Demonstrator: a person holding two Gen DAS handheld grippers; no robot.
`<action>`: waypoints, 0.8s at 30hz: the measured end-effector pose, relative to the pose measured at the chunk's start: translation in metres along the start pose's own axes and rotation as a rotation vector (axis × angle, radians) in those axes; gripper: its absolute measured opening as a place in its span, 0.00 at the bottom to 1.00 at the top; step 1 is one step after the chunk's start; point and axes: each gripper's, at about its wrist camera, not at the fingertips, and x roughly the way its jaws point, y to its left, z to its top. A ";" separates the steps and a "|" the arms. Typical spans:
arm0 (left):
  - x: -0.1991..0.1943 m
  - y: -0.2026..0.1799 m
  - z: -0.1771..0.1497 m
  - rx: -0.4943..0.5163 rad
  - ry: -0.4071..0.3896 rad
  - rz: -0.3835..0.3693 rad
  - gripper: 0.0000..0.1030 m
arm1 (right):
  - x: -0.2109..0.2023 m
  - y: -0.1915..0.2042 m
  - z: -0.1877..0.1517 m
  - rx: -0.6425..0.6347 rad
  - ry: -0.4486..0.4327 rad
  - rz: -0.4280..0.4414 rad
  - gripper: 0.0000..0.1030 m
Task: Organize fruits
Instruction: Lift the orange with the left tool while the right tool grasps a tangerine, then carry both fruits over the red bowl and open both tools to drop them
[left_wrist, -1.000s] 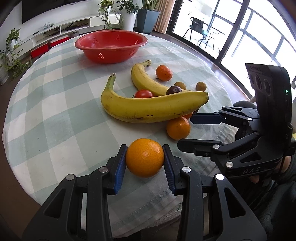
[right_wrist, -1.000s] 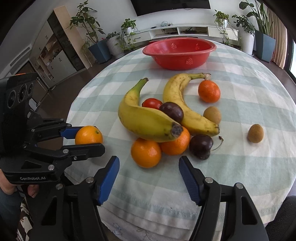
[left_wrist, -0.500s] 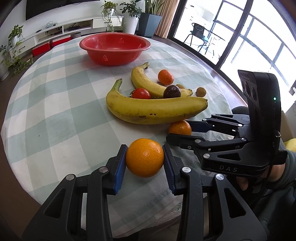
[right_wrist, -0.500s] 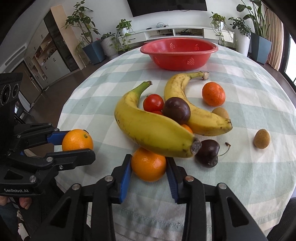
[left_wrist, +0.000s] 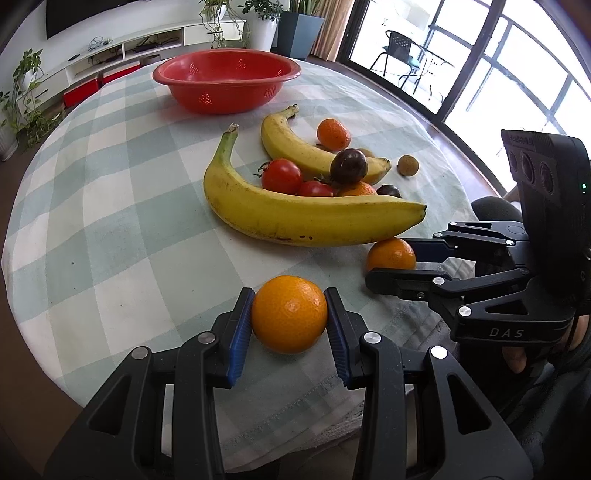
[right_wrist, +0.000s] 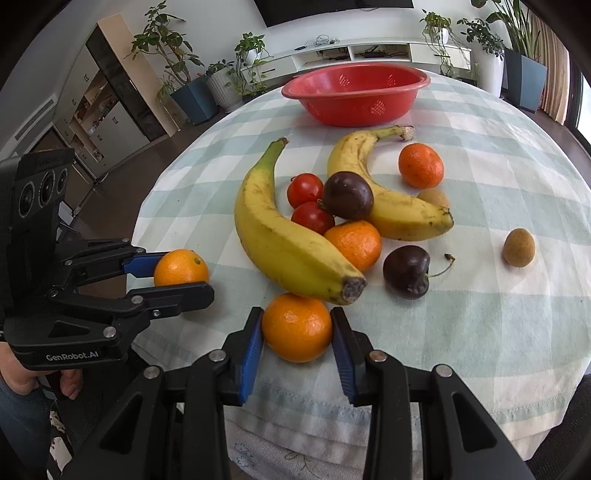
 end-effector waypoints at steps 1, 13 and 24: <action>0.000 -0.001 0.000 0.001 0.001 -0.001 0.34 | -0.001 -0.001 -0.001 -0.002 0.003 0.002 0.38; 0.005 -0.003 -0.001 -0.003 0.017 0.003 0.34 | -0.017 -0.008 -0.017 -0.010 0.033 0.035 0.38; -0.013 0.011 0.014 -0.039 -0.036 -0.008 0.34 | -0.056 -0.031 -0.015 0.038 -0.005 0.108 0.38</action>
